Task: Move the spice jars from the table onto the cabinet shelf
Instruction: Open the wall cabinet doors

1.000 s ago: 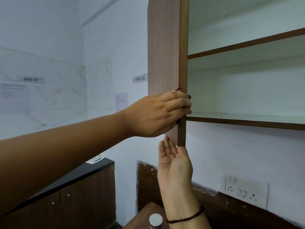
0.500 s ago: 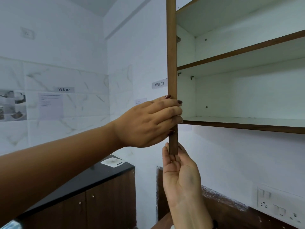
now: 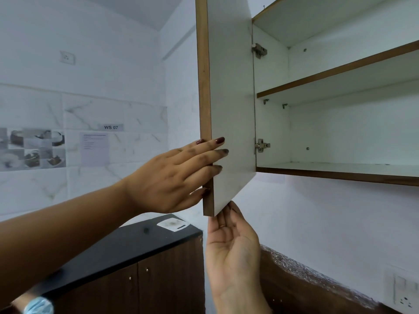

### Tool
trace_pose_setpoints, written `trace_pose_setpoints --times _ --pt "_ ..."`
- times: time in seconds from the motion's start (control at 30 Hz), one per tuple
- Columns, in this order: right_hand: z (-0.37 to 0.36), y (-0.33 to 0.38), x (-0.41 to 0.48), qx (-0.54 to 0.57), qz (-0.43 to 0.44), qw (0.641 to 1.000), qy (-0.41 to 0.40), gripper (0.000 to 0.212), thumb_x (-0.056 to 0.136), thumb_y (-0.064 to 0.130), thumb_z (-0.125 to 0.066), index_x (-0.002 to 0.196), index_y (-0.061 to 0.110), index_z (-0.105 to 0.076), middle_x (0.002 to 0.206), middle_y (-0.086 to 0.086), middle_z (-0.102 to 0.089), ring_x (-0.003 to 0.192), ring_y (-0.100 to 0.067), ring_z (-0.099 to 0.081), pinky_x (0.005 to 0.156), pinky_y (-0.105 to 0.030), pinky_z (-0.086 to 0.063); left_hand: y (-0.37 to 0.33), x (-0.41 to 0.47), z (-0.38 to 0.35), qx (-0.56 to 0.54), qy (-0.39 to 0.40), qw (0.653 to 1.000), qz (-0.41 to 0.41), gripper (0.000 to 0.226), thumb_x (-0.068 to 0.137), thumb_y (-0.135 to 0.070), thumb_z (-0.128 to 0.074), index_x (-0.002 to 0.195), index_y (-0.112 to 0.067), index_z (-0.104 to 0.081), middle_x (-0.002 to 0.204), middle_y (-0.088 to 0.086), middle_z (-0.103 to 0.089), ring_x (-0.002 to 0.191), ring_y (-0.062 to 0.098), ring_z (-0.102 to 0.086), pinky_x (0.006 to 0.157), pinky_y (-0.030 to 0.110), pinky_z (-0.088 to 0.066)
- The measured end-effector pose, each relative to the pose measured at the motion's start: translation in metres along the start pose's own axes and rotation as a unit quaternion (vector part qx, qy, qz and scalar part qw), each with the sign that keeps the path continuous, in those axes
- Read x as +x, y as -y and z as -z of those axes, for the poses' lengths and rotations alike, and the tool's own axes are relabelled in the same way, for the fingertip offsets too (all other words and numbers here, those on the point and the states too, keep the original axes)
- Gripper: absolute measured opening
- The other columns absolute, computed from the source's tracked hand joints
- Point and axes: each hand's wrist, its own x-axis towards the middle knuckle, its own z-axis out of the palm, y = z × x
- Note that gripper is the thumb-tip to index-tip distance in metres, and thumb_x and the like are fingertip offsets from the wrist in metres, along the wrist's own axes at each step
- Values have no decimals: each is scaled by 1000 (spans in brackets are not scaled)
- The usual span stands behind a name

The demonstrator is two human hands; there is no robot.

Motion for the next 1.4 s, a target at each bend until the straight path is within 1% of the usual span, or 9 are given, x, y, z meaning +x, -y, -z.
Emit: trace_pose_setpoints --times 0.3,0.43,0.57,0.7,0.9,1.07,1.17,1.23,1.4 --pt "-2 -14 5 -2 -57 998 17 29 99 11 -46 120 0 -63 103 -18 -75 89 -27 -76 77 -38 -62 24 -33 11 24 70 997 -9 41 105 -23 -40 133 -2 -61 146 14 -54 146 33 -36 112 43 -42" --pt "-2 -25 11 3 -83 996 21 30 98 16 -48 118 1 -64 107 -18 -74 98 -31 -73 92 -42 -57 35 -48 13 34 100 994 5 42 103 -20 -40 137 -3 -58 145 12 -55 142 31 -42 113 45 -42" --pt "-2 -42 22 36 -114 992 30 37 96 23 -51 122 -1 -62 116 -19 -71 113 -34 -67 107 -47 -47 44 -69 12 42 152 987 30 46 102 -22 -39 142 -4 -52 153 8 -47 147 28 -34 114 39 -38" --pt "-4 -61 34 45 -126 990 33 37 98 23 -47 123 0 -62 119 -19 -70 117 -34 -64 109 -46 -44 52 -86 8 54 200 976 65 50 104 -28 -32 148 -7 -45 159 5 -38 151 25 -27 114 37 -37" --pt "-3 -90 56 47 -138 989 21 33 100 16 -42 121 0 -62 118 -18 -70 119 -34 -62 111 -47 -42 58 -109 -3 71 265 957 94 56 107 -35 -16 151 -8 -38 161 6 -32 151 24 -26 118 32 -24" --pt "-2 -105 75 40 -147 988 22 34 100 18 -43 123 0 -62 118 -18 -70 116 -33 -64 109 -47 -44 71 -123 -11 77 313 940 109 56 106 -36 -21 153 -9 -34 162 4 -28 151 19 -24 121 28 -20" --pt "-2 -114 88 50 -153 987 17 36 99 21 -43 123 0 -61 121 -19 -68 117 -33 -62 111 -47 -42 74 -127 -17 89 351 926 104 58 107 -38 -11 152 -12 -37 161 3 -31 149 18 -27 120 33 -25" --pt "-4 -119 95 52 -155 986 21 36 99 22 -44 123 0 -60 122 -19 -67 118 -34 -62 111 -47 -42 77 -129 -23 101 366 919 103 59 107 -39 -9 152 -14 -38 160 3 -32 148 17 -29 118 38 -22" --pt "-3 -135 110 39 -155 987 10 35 103 20 -40 126 2 -60 125 -18 -66 120 -33 -61 110 -48 -43 84 -137 -41 133 378 913 81 55 106 -40 -23 153 -16 -36 160 4 -31 149 20 -27 126 42 -13"
